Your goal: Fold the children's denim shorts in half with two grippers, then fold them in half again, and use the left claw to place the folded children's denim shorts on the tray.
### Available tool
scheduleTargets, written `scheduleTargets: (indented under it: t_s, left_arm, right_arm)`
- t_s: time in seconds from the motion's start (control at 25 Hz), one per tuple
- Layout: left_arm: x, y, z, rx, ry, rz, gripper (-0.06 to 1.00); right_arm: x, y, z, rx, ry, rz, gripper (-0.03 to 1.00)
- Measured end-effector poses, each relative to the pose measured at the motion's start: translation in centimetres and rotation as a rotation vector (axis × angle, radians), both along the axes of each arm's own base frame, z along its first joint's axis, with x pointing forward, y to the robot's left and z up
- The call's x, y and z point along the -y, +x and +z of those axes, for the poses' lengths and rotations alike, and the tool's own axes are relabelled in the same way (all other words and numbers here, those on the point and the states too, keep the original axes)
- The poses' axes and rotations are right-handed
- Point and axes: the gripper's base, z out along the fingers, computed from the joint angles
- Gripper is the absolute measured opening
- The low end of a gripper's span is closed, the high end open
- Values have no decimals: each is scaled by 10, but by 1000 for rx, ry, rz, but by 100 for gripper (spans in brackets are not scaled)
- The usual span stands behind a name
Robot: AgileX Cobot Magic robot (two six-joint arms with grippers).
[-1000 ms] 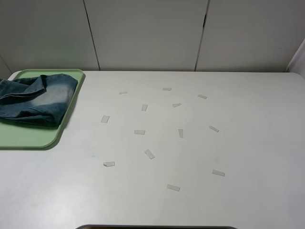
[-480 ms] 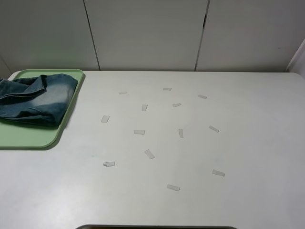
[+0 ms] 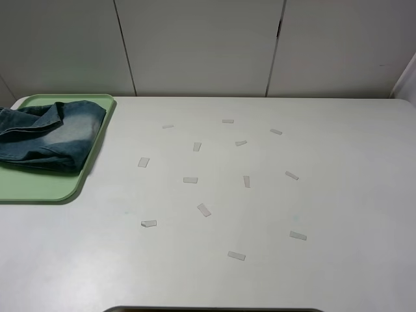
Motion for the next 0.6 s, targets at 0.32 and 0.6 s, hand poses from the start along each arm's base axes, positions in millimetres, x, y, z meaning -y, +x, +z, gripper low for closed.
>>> scheduleTargets:
  t_s: [0.32,0.6]
  left_arm:
    - [0,0,0,0,0,0,99]
    - [0,0,0,0,0,0,99]
  right_arm:
    - [0,0,0,1,5,3,69]
    - [0,0,0,0,0,0,69]
